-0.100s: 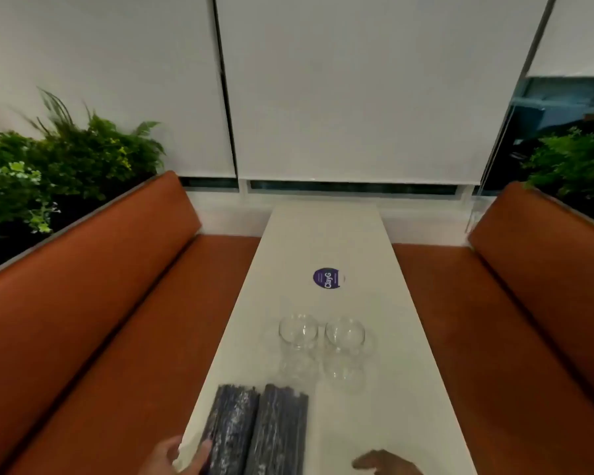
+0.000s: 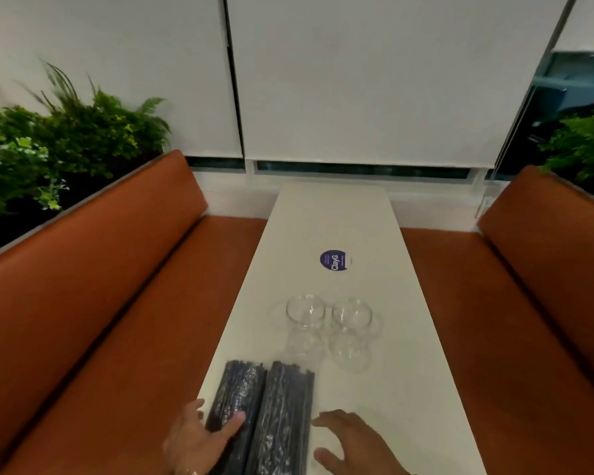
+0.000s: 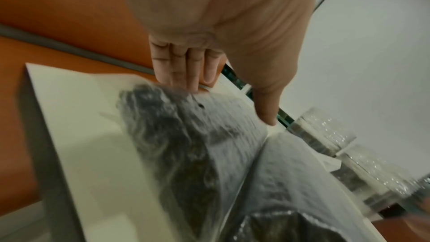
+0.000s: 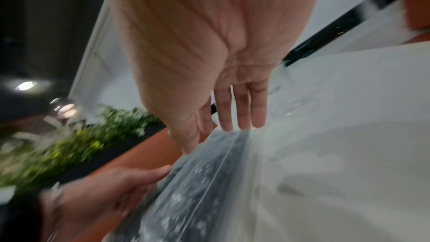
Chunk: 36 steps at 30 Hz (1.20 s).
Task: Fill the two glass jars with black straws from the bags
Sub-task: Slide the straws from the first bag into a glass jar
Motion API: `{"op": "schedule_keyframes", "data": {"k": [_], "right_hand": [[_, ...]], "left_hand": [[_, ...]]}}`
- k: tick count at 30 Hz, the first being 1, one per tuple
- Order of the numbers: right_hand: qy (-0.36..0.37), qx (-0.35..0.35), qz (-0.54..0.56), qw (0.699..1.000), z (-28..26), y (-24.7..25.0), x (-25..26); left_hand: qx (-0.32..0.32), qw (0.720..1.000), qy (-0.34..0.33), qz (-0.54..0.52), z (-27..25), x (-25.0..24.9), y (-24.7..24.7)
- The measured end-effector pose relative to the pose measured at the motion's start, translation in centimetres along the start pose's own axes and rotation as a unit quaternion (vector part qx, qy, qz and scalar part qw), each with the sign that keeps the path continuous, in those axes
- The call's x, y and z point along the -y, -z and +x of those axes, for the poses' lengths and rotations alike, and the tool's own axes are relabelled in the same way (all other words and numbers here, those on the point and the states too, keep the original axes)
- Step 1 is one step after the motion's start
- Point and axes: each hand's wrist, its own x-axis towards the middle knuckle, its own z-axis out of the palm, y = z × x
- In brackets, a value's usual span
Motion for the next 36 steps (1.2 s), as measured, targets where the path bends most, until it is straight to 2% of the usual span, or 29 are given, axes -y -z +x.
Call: {"op": "schedule_keyframes", "data": {"k": [1, 2, 3, 6, 10, 12, 15, 16, 18, 20, 23, 25, 28, 30, 33, 36], "right_hand": [[0.044, 0.096, -0.032, 0.994, 0.4, 0.1, 1.2], [0.067, 0.145, -0.039, 0.986, 1.2, -1.2, 2.3], [0.077, 0.157, -0.047, 0.984, 1.9, -2.5, 2.8], [0.078, 0.167, -0.092, 0.979, 3.4, -4.4, 4.5], [0.076, 0.159, -0.114, 0.978, 3.7, -6.0, 4.6], [0.078, 0.158, -0.115, 0.978, 3.5, -5.9, 4.4], [0.076, 0.15, -0.075, 0.983, 3.4, -4.9, 4.2], [0.068, 0.138, -0.044, 0.987, 3.3, -4.2, 4.3], [0.052, 0.071, 0.04, 0.995, 2.8, -2.1, 4.6], [0.033, 0.021, 0.163, 0.986, 2.2, 0.5, 5.0], [0.01, 0.048, 0.397, 0.916, 1.0, 4.9, 6.3], [0.015, 0.042, 0.478, 0.877, 0.0, 8.0, 7.0], [0.016, -0.049, 0.528, 0.848, -1.6, 11.6, 6.7], [0.002, -0.128, 0.524, 0.842, -2.6, 13.1, 5.6], [0.007, -0.19, 0.475, 0.859, -4.0, 14.2, 3.1], [0.015, -0.214, 0.419, 0.882, -5.3, 14.5, 0.9]], "left_hand": [[0.015, 1.0, -0.011, 0.004, 0.2, -0.5, -0.4], [0.026, 0.999, -0.016, 0.012, 0.3, -0.6, -0.9], [0.033, 0.999, -0.021, 0.024, 0.5, -0.6, -1.0], [0.026, 1.0, -0.005, -0.003, 1.0, -0.6, -1.6], [0.083, 0.994, 0.046, -0.057, 0.1, -0.8, -0.5], [0.091, 0.991, 0.048, -0.091, -0.3, -0.3, 0.5], [0.053, 0.987, 0.025, -0.149, -2.1, -0.8, 3.0], [0.041, 0.985, 0.005, -0.167, -2.9, -1.5, 3.9], [0.044, 0.976, -0.044, -0.208, -4.3, -2.8, 5.2], [0.067, 0.965, -0.094, -0.237, -6.1, -4.6, 6.1], [0.117, 0.954, -0.159, -0.227, -8.7, -7.6, 5.4], [0.151, 0.949, -0.2, -0.191, -10.3, -9.5, 3.5], [0.173, 0.933, -0.259, -0.179, -12.1, -11.2, 0.0], [0.195, 0.924, -0.275, -0.181, -13.0, -11.8, -2.4], [0.221, 0.921, -0.264, -0.182, -13.4, -12.6, -5.8], [0.199, 0.924, -0.264, -0.191, -13.7, -13.3, -8.3]]}}
